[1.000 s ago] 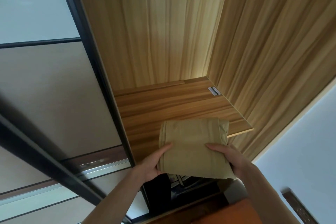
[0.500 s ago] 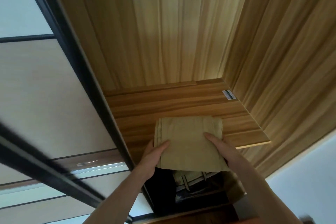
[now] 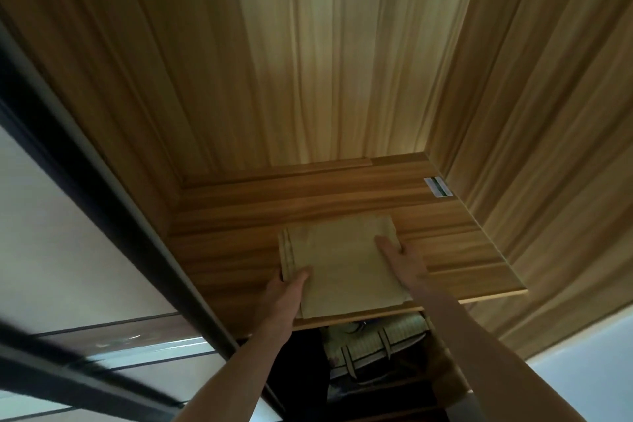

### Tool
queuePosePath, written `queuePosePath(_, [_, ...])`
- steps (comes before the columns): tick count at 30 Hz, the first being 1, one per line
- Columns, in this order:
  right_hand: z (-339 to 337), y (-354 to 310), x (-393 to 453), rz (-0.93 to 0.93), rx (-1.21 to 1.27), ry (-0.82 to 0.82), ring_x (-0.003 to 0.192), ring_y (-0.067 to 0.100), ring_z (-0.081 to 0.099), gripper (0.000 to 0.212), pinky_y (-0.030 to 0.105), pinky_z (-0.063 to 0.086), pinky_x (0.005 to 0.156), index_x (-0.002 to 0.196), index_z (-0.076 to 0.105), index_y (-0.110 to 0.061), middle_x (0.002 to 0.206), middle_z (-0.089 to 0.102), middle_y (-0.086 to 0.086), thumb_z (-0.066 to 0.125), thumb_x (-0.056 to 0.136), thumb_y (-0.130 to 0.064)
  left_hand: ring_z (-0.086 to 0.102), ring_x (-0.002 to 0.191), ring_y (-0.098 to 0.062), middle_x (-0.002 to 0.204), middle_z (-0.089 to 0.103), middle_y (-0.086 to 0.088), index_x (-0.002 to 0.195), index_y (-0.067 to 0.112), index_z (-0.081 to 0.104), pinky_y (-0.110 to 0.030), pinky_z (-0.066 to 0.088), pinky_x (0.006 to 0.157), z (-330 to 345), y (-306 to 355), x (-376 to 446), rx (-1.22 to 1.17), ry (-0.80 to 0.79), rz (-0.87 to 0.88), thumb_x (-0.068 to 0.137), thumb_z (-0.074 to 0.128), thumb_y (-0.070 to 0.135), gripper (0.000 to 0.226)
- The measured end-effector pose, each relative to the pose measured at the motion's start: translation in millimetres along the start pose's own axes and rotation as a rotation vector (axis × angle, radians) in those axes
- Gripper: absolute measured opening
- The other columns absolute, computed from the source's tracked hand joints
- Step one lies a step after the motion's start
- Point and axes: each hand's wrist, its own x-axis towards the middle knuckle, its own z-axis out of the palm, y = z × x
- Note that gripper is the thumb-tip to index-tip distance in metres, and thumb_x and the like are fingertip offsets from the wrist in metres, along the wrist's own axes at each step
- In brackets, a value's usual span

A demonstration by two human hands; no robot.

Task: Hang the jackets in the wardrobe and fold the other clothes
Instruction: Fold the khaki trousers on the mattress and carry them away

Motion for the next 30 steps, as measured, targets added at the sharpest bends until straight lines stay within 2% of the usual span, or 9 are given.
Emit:
queuePosePath(2, [3.5,7.6,7.2,-0.021,-0.036,0.014,0.086,0.004,0.06,0.053,0.025,0.046,0.069,0.128,0.066,-0.018,0.097,0.065,-0.015,0.066,0.094,-0.059,0.06,0.107,-0.023,0.13,0.06,0.001,0.15,0.03,0.049,-0.037,0.052,0.089,3.0,1.9,2.4,0.064,0.002,0.021,0.097,0.07,0.043,0.059])
queuePosePath(4, [5.9,13.8,10.5,-0.014,-0.055,0.032,0.086,0.004,0.057,0.05,0.028,0.046,0.071,0.125,0.062,-0.02,0.096,0.062,-0.014,0.065,0.094,-0.059,0.058,0.117,-0.025,0.137,0.056,-0.001,0.152,0.027,0.047,-0.038,0.051,0.096,6.4,2.9,4.1,0.119,-0.009,0.081,0.099,0.068,0.037,0.057])
queuePosePath(9, [12.4,20.2,6.4,-0.064,-0.274,0.171,0.082,0.018,0.065,0.042,0.032,0.046,0.069,0.101,0.064,-0.023,0.085,0.065,-0.009,0.058,0.096,-0.064,0.058,0.124,-0.029,0.143,0.054,-0.008,0.15,0.019,0.042,-0.04,0.049,0.105,11.2,4.7,5.2,0.29,-0.022,0.178,0.103,0.062,0.034,0.052])
queuePosePath(11, [16.9,21.1,1.0,-0.136,-0.409,0.268,0.079,0.023,0.061,0.046,0.035,0.044,0.071,0.114,0.063,-0.02,0.084,0.064,-0.005,0.055,0.099,-0.062,0.053,0.13,-0.031,0.147,0.049,-0.008,0.155,0.019,0.034,-0.042,0.046,0.107,10.3,0.1,5.7,0.436,0.021,0.235,0.103,0.061,0.038,0.062])
queuePosePath(13, [20.6,23.2,-4.0,-0.21,-0.453,0.317,0.089,0.028,0.06,0.051,0.04,0.047,0.077,0.135,0.052,-0.015,0.104,0.068,0.006,0.055,0.102,-0.054,0.041,0.139,-0.029,0.149,0.042,-0.007,0.161,0.021,0.023,-0.046,0.038,0.113,8.6,-4.9,4.8,0.605,0.103,0.324,0.101,0.06,0.045,0.075])
queuePosePath(15, [21.9,25.8,-9.0,-0.311,-0.473,0.312,0.115,0.036,0.058,0.055,0.048,0.049,0.094,0.147,0.043,-0.011,0.131,0.061,0.013,0.055,0.104,-0.043,0.035,0.143,-0.026,0.155,0.035,-0.004,0.163,0.027,0.017,-0.049,0.033,0.117,8.4,-8.0,2.8,0.758,0.148,0.438,0.103,0.052,0.05,0.073])
queuePosePath(20, [19.7,34.2,-37.7,-0.462,-0.62,0.294,0.136,0.037,0.05,0.058,0.054,0.041,0.112,0.156,0.039,-0.006,0.153,0.049,0.016,0.056,0.106,-0.03,0.016,0.157,-0.024,0.173,0.009,0.002,0.16,0.031,0.024,-0.05,0.021,0.126,1.5,-11.2,-7.4,1.016,0.098,0.604,0.108,0.029,0.052,0.056])
queuePosePath(24, [13.9,47.7,-78.9,-0.515,-0.686,0.302,0.148,0.034,0.041,0.059,0.055,0.034,0.121,0.157,0.042,-0.009,0.163,0.041,0.013,0.058,0.105,-0.032,0.013,0.16,-0.018,0.172,0.021,0.003,0.161,0.025,0.032,-0.046,0.016,0.13,-13.0,-8.7,-27.6,1.006,0.006,0.72,0.109,0.031,0.049,0.058])
queuePosePath(30, [7.4,52.4,-179.9,-0.514,-0.801,0.418,0.157,0.019,0.028,0.066,0.042,0.021,0.128,0.161,0.037,-0.016,0.166,0.038,0.002,0.035,0.107,-0.054,0.046,0.146,-0.019,0.154,0.055,-0.003,0.153,0.016,0.05,-0.039,0.027,0.126,-29.0,4.0,-77.1,0.995,-0.104,1.004,0.108,0.046,0.044,0.053])
